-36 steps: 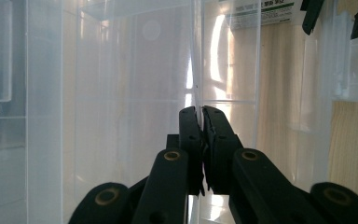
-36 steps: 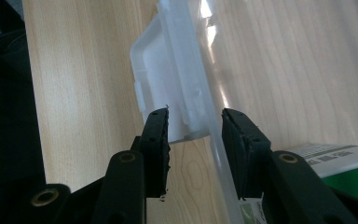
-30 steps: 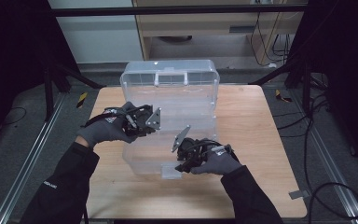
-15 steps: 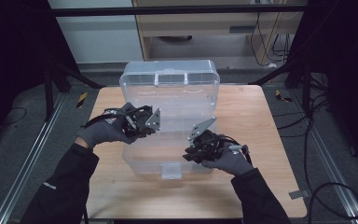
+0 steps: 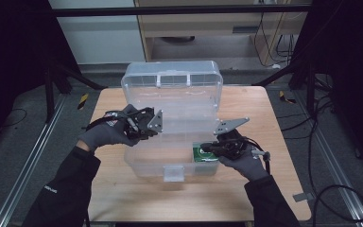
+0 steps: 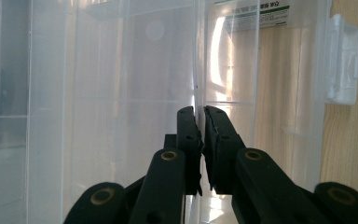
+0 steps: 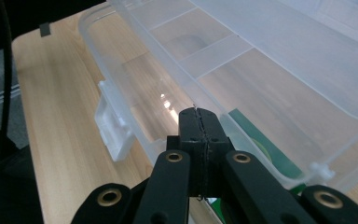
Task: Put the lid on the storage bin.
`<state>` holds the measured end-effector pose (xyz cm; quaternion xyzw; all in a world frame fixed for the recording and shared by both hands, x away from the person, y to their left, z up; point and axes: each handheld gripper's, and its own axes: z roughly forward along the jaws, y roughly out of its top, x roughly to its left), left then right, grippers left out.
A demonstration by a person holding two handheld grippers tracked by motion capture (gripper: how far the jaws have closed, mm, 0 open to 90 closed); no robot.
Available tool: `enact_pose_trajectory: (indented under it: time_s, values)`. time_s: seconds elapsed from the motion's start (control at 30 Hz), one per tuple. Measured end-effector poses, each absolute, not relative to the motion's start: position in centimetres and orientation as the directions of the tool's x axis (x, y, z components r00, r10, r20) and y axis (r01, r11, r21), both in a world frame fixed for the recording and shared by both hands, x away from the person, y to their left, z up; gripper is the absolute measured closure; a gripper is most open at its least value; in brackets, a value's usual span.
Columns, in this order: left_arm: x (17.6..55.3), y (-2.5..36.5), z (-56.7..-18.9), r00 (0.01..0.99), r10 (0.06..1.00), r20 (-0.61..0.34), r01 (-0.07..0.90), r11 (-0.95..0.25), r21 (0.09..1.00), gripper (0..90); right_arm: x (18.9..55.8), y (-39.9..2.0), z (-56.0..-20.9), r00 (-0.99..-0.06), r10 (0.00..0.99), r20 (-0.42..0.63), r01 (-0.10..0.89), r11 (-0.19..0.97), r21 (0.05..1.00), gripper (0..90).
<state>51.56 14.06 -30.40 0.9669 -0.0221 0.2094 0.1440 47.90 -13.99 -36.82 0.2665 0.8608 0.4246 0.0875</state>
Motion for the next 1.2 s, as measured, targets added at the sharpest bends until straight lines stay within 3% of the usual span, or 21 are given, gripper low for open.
enact_pose_trajectory:
  time_s: [0.57, 0.93, 1.2]
  values:
    - [51.5, 14.2, -30.5, 0.913, 0.030, 0.407, -0.098, -0.952, 0.289, 84.3, 47.7, -16.5, -33.7, -0.814, 0.569, 0.117, 0.326, 0.281, 0.903, 90.0]
    - [51.5, 14.4, -30.5, 0.914, 0.037, 0.405, -0.094, -0.949, 0.300, 84.2, 50.8, -17.2, -32.6, -0.719, 0.684, 0.123, 0.331, 0.180, 0.926, 90.0]
    - [51.3, 14.4, -30.6, 0.914, 0.037, 0.404, -0.096, -0.948, 0.302, 84.1, 52.8, -17.6, -32.5, -0.679, 0.724, 0.122, 0.347, 0.170, 0.922, 90.0]
